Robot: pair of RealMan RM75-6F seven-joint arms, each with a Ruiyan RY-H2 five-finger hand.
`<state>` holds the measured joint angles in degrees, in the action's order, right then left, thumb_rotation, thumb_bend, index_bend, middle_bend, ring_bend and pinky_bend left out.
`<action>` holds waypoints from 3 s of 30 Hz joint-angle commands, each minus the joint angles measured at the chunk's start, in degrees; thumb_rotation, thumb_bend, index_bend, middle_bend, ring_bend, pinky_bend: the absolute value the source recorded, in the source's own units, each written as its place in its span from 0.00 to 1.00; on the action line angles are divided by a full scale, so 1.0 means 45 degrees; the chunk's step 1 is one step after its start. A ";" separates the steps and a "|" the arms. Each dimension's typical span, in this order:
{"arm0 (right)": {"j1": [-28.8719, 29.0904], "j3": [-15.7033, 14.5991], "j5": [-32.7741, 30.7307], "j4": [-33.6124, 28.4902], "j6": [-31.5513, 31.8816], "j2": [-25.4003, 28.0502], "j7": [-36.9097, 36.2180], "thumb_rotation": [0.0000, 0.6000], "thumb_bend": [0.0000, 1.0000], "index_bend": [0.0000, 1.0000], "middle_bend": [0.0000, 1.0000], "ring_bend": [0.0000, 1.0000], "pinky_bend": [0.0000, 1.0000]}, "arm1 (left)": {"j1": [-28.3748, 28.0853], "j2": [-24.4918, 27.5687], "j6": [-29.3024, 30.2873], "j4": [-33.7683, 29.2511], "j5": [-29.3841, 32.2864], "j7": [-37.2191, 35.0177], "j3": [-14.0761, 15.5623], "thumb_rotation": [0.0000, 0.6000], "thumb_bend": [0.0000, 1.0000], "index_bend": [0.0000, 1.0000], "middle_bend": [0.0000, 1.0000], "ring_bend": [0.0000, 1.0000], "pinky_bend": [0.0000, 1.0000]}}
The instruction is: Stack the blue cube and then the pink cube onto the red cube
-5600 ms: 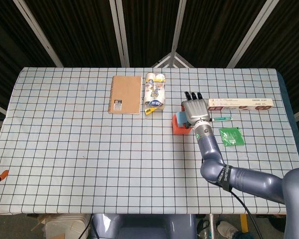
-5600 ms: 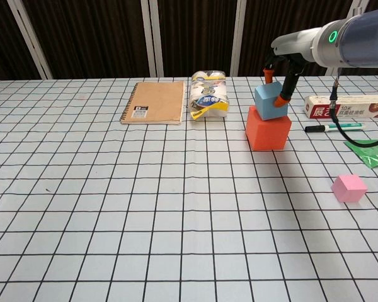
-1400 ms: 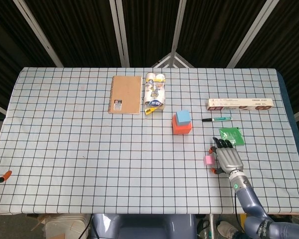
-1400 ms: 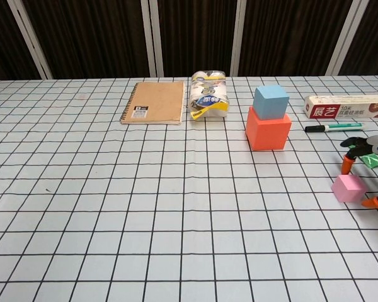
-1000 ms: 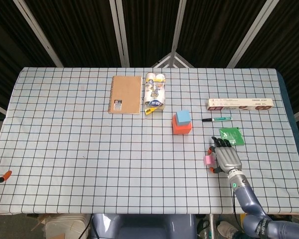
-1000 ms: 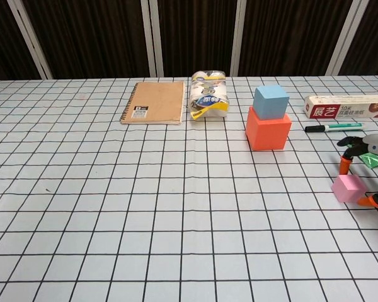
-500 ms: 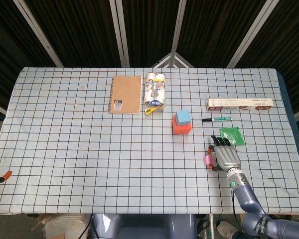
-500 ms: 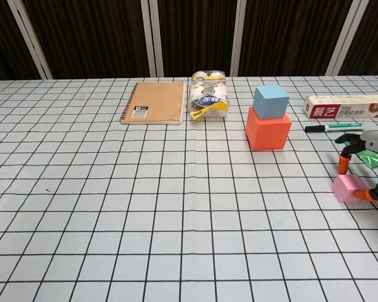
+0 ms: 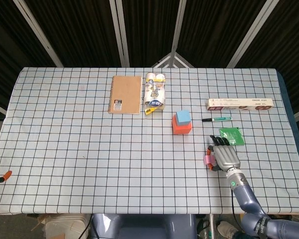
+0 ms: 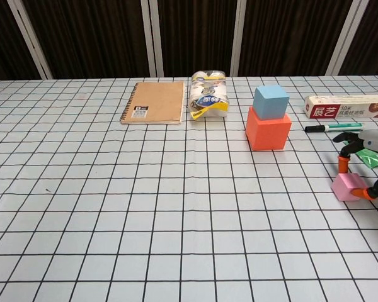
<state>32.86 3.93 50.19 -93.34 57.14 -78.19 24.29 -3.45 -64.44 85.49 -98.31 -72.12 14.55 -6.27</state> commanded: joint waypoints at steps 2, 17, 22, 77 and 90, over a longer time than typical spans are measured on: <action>0.0000 0.0004 0.0017 -0.0050 0.0000 0.0017 0.0003 1.00 0.38 0.48 0.00 0.00 0.00 | 0.0009 0.0003 0.0022 -0.0002 -0.0009 -0.0018 -0.0002 1.00 0.13 0.08 0.00 0.00 0.00; 0.1491 0.1820 -0.2286 -0.3559 0.0769 0.3385 0.2531 1.00 0.38 0.48 0.00 0.00 0.00 | 0.0063 0.0135 0.0032 -0.0010 -0.0146 -0.0339 0.0045 1.00 0.13 0.08 0.00 0.00 0.00; 0.2971 0.2633 -0.4898 -0.4284 0.0662 0.4261 0.3924 1.00 0.38 0.48 0.00 0.00 0.00 | 0.0077 0.0146 0.0046 -0.0010 -0.0181 -0.0369 0.0062 1.00 0.13 0.08 0.00 0.00 0.00; 0.9125 0.2556 -1.1975 0.1469 -0.1652 0.0704 0.6551 1.00 0.38 0.48 0.00 0.00 0.00 | -0.0121 0.0024 -0.0175 0.0185 0.0926 -0.0107 -0.0398 1.00 0.13 0.08 0.00 0.00 0.00; 0.9252 0.2207 -1.2216 0.1346 -0.1770 0.1089 0.6355 1.00 0.38 0.48 0.00 0.00 0.00 | -0.0131 -0.0016 -0.0137 0.0196 0.0963 -0.0013 -0.0398 1.00 0.13 0.08 0.00 0.00 0.00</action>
<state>74.54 13.91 -4.69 -87.22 49.35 -73.45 53.09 -4.04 -64.49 84.86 -97.43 -67.81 14.47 -8.04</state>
